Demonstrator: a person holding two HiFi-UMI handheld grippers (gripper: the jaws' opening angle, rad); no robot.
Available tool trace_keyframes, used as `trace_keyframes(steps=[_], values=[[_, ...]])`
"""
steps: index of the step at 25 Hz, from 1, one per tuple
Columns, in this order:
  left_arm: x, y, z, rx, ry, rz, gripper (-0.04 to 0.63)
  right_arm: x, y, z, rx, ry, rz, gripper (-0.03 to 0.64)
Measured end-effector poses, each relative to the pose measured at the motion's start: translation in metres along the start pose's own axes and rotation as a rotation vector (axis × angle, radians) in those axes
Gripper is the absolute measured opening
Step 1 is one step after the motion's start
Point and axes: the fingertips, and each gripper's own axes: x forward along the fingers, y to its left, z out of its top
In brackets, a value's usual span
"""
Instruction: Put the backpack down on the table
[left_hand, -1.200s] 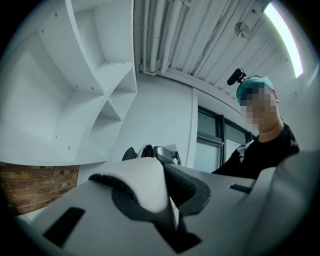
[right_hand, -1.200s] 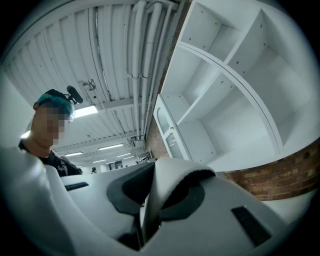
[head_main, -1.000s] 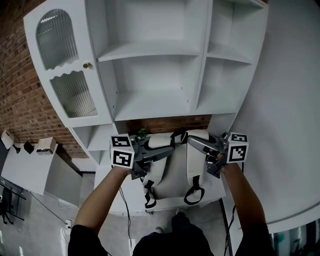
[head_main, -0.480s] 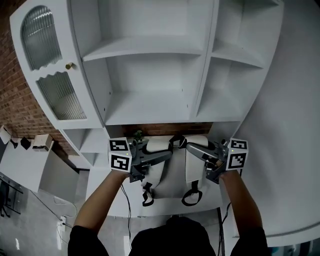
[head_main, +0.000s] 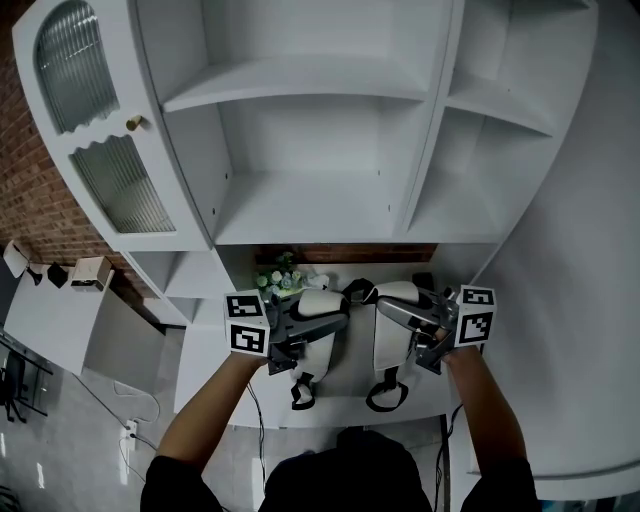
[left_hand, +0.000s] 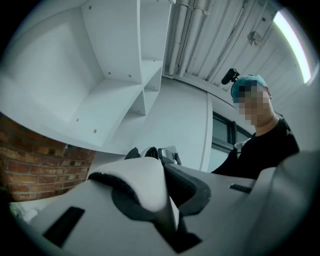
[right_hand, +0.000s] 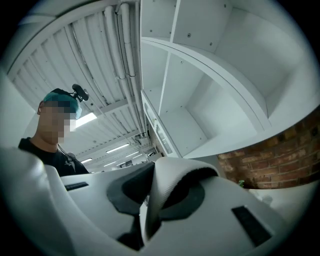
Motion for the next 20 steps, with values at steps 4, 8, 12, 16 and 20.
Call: trace_keyframes(steps=[4,8,12,16,20], values=[[-0.002,0.008,-0.011,-0.050,-0.020,0.012,0.064,0.000,-0.008,-0.013,0.024,-0.017,-0.010,0.052],[-0.002,0.014,-0.026,-0.102,-0.023,0.043,0.064,-0.003,-0.016,-0.032,0.070,-0.020,-0.040,0.052],[0.000,0.016,-0.046,-0.125,-0.023,0.034,0.064,-0.008,-0.025,-0.051,0.120,-0.046,-0.066,0.054],[0.000,0.024,-0.063,-0.143,-0.014,0.043,0.064,-0.012,-0.030,-0.075,0.114,0.003,-0.102,0.055],[-0.004,0.029,-0.080,-0.159,0.012,0.044,0.064,-0.010,-0.035,-0.098,0.104,0.052,-0.128,0.055]])
